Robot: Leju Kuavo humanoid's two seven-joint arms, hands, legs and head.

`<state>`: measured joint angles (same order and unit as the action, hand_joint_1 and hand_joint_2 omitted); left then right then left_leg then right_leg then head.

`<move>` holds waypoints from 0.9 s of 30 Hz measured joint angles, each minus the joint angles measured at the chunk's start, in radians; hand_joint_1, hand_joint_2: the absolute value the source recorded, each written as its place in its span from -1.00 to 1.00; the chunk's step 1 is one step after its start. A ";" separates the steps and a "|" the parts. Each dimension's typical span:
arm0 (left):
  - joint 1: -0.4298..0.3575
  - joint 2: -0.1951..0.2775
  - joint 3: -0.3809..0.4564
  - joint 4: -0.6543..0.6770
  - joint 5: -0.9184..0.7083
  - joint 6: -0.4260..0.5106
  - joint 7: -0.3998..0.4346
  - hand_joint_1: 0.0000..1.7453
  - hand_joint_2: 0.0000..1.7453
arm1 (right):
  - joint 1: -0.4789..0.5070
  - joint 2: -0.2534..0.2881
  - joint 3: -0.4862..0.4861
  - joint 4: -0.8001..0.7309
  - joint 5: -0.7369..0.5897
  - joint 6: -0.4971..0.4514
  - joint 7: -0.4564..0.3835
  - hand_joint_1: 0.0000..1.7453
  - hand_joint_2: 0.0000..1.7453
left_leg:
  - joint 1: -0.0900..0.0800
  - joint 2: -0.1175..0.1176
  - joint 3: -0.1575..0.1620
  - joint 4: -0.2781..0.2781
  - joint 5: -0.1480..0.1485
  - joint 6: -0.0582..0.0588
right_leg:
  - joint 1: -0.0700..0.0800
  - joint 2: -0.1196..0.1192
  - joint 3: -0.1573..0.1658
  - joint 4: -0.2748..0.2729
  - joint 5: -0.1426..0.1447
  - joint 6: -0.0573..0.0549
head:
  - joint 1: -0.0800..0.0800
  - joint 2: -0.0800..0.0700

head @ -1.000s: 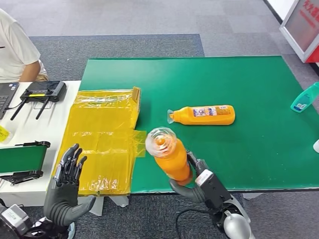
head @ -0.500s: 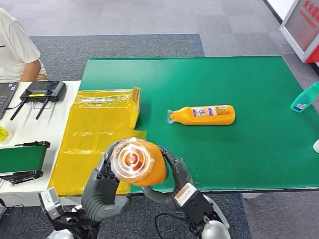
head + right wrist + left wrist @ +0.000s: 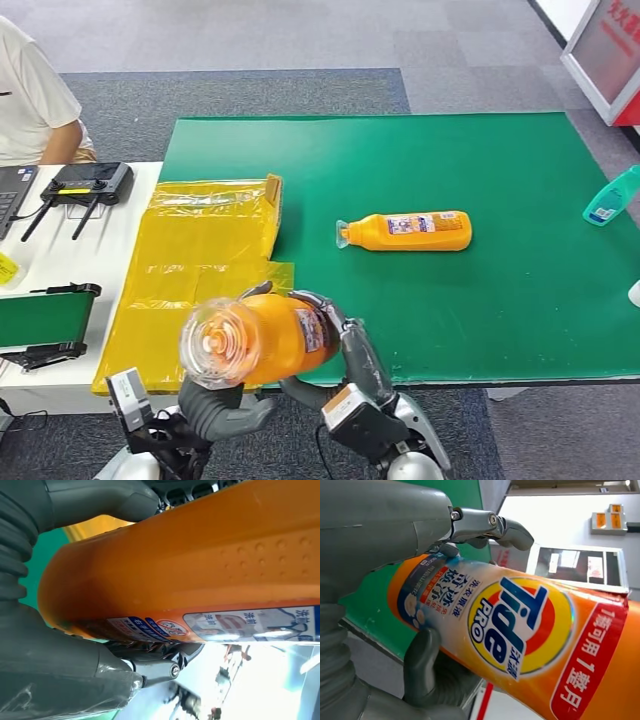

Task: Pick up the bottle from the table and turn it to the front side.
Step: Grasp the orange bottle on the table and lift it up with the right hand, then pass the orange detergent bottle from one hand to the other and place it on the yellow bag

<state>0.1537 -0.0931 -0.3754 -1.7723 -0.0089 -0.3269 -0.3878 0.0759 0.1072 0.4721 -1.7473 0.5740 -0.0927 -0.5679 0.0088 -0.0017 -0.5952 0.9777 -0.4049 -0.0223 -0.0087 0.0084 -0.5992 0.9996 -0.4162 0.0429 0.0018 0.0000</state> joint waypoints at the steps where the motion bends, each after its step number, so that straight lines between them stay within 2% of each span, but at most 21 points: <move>1: -0.004 0.004 -0.006 0.000 -0.015 0.012 0.004 -1.00 1.00 | 0.000 0.000 0.008 0.009 0.018 -0.019 0.000 1.00 1.00 | 0.000 0.000 0.000 0.000 0.000 0.000 | 0.000 0.000 0.000 0.000 0.000 0.000 | 0.000 0.000; 6: -0.018 0.025 -0.035 -0.004 -0.144 0.083 0.019 -1.00 1.00 | -0.003 0.000 0.036 0.060 0.077 -0.083 0.013 1.00 1.00 | 0.000 0.000 0.000 0.000 0.000 0.000 | 0.000 0.000 0.000 0.000 0.000 0.000 | 0.000 0.000; 11: -0.035 0.032 -0.075 -0.032 -0.361 0.212 0.027 -1.00 1.00 | -0.010 0.002 0.039 0.121 0.095 -0.101 0.025 1.00 1.00 | 0.000 0.000 0.000 0.000 0.000 0.000 | 0.000 0.000 0.000 0.000 0.000 0.000 | 0.000 0.000; 14: -0.052 0.032 -0.107 -0.053 -0.450 0.253 0.027 -1.00 1.00 | -0.015 0.002 0.038 0.165 0.098 -0.106 0.031 1.00 1.00 | 0.000 0.000 0.000 0.000 0.000 0.000 | 0.000 0.000 0.000 0.000 0.000 0.000 | 0.000 0.000; 19: -0.084 0.040 -0.146 -0.062 -0.481 0.270 0.039 -1.00 1.00 | -0.028 0.007 0.037 0.233 0.115 -0.123 0.032 1.00 1.00 | 0.000 0.000 0.000 0.000 0.000 0.000 | 0.000 0.000 0.000 0.000 0.000 0.000 | 0.000 0.000; 27: -0.106 0.069 -0.152 -0.062 -0.487 0.276 0.052 -1.00 1.00 | -0.053 0.017 0.037 0.313 0.111 -0.139 0.024 1.00 1.00 | 0.000 0.000 0.000 0.000 0.001 -0.001 | 0.000 0.000 -0.001 0.000 0.000 0.000 | 0.000 0.000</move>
<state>0.0478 -0.0238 -0.5272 -1.8340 -0.4954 -0.0511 -0.3355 0.0232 0.1239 0.5090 -1.4344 0.6851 -0.2321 -0.5443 0.0089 -0.0016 -0.5949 0.9778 -0.4039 -0.0236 -0.0084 0.0086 -0.5999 0.9997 -0.4159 0.0425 0.0019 0.0000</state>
